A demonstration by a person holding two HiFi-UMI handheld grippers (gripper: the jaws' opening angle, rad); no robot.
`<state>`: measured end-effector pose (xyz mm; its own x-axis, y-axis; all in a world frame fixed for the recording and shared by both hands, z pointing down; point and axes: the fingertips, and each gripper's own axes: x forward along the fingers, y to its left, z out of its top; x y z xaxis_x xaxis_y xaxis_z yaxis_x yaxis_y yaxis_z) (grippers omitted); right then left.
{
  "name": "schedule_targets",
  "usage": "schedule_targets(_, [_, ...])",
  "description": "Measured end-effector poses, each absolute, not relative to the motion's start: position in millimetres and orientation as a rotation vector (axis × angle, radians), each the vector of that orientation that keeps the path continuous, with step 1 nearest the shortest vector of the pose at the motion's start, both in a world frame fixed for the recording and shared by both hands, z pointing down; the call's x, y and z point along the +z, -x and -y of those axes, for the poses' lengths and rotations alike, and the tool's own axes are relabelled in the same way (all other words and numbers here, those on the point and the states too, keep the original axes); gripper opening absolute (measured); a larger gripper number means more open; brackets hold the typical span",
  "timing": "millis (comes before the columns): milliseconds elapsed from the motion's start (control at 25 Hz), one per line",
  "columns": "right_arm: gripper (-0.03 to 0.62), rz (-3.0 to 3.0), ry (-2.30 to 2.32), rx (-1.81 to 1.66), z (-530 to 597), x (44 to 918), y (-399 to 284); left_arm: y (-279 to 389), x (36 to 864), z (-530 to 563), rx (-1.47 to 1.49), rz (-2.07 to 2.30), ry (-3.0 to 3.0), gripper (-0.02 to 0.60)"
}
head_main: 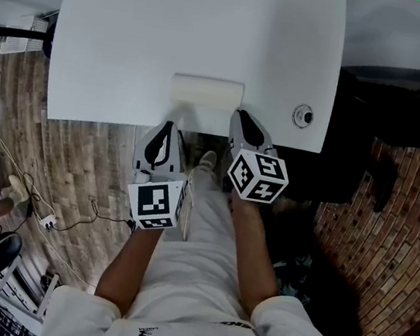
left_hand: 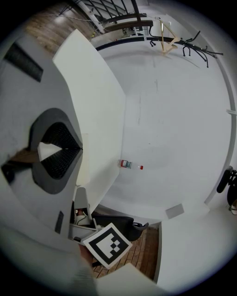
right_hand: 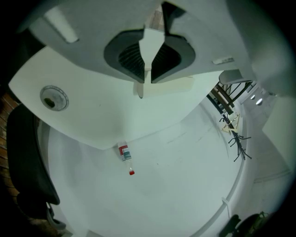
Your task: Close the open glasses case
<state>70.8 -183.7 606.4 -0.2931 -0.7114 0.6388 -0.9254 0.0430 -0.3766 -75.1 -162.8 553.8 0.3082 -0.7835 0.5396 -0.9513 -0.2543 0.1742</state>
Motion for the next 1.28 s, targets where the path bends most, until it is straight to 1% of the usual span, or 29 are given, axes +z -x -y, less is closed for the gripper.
schedule_targets(320, [0.041, 2.072, -1.691, 1.089, 177, 586, -73, 74, 536, 157, 0.459, 1.545, -2.134, -0.002])
schedule_targets(480, [0.025, 2.09, -1.707, 1.071, 171, 566, -76, 73, 518, 155, 0.441, 1.552, -2.147, -0.002])
schedule_targets(680, [-0.002, 2.138, -1.711, 1.02, 165, 530, -72, 75, 487, 156, 0.405, 1.563, -2.18, -0.002])
schedule_targets(920, [-0.002, 2.206, -1.705, 0.954, 159, 482, -70, 66, 451, 154, 0.373, 1.541, -2.223, -0.002])
schedule_targets(1280, [-0.002, 2.33, -1.71, 0.799, 149, 407, -53, 71, 392, 145, 0.314, 1.54, -2.278, -0.002])
